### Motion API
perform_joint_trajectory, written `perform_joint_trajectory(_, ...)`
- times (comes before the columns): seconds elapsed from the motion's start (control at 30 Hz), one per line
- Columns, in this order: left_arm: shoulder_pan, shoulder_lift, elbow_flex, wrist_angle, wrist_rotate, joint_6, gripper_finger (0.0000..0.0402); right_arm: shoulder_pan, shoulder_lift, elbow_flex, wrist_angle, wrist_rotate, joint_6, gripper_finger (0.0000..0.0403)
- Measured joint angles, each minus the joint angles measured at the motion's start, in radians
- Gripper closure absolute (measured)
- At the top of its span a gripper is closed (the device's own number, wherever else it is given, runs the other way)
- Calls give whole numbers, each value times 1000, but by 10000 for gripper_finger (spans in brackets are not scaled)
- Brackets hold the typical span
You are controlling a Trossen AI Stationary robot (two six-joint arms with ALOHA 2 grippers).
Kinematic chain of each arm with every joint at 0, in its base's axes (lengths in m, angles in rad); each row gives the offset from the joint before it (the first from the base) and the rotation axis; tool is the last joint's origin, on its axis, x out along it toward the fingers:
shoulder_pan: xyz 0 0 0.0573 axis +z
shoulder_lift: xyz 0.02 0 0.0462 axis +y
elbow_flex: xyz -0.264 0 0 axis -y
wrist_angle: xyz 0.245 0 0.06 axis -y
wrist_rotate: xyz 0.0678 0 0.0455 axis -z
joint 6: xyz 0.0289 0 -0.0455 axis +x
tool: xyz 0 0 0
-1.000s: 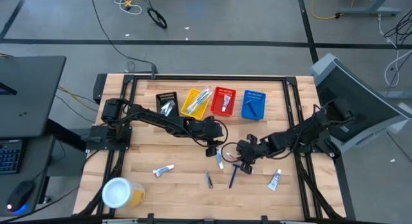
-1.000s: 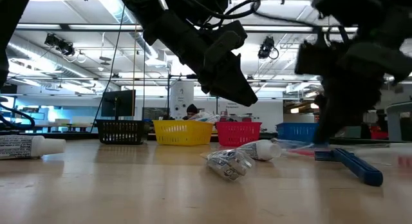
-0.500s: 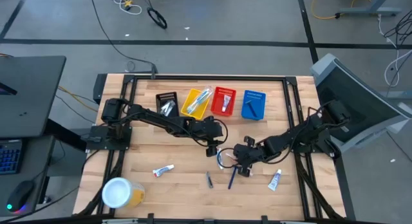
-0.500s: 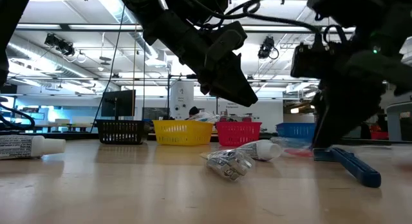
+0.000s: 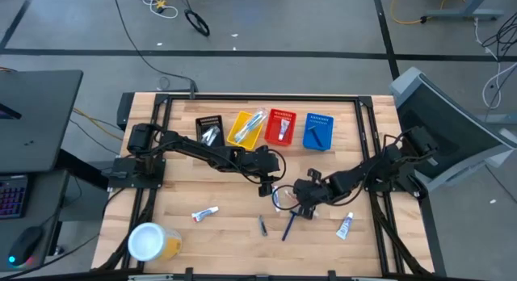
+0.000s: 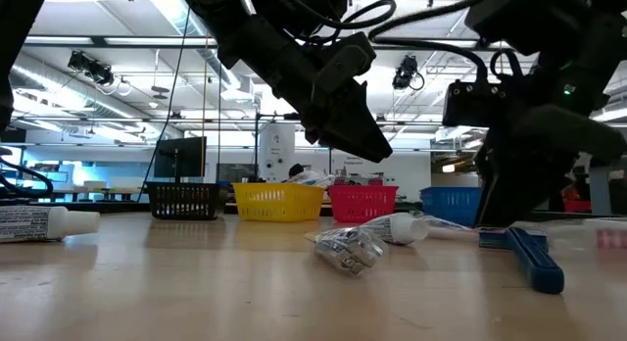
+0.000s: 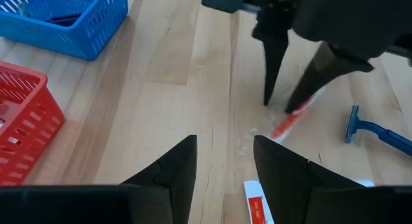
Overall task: Pick & Place Travel size toiletries
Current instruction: Put the orange toothbrush into the yellow bin
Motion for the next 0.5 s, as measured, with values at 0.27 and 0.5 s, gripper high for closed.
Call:
perform_joint_trajectory(0.27,0,0,0,0,0,0,240,-17,-10,1,-149,109,33,302)
perform_joint_trajectory(0.5,0,0,0,0,-6,0,240,-18,-25,-1,-150,120,42,352)
